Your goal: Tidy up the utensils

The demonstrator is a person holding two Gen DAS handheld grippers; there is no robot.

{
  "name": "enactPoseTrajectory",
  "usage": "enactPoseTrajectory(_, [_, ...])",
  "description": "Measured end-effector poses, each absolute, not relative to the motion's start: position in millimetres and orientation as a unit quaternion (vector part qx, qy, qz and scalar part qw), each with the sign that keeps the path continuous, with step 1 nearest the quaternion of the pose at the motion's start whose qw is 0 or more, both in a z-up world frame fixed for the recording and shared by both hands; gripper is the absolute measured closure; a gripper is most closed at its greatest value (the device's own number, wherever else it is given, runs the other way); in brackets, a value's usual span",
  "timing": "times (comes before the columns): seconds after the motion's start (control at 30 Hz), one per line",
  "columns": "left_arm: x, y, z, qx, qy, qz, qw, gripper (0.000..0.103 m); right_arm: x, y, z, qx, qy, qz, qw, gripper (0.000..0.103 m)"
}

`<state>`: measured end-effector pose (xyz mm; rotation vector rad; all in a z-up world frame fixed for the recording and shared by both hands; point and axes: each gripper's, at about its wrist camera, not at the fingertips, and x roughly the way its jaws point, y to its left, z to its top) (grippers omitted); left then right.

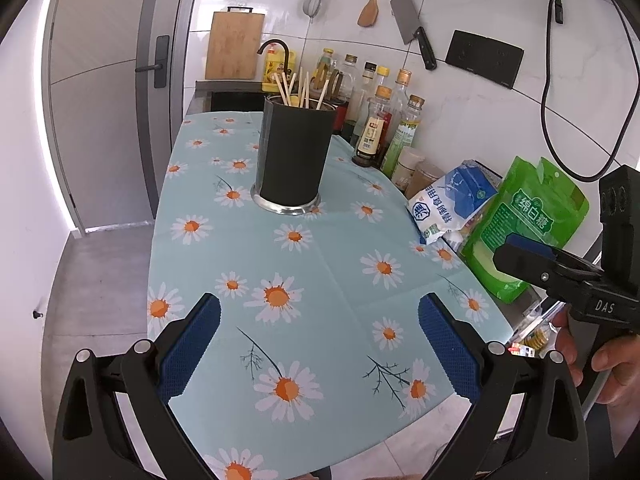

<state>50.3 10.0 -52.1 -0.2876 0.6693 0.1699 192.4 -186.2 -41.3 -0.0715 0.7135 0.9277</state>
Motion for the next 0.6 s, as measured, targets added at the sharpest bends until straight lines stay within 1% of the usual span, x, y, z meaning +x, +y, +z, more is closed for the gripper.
enactPoseTrajectory(0.6, [43.9,10.7,-49.0,-0.148,0.325,0.088,0.93,0.007,187.4,-186.4,-45.5,-0.035,0.341,0.439,0.83,0.005])
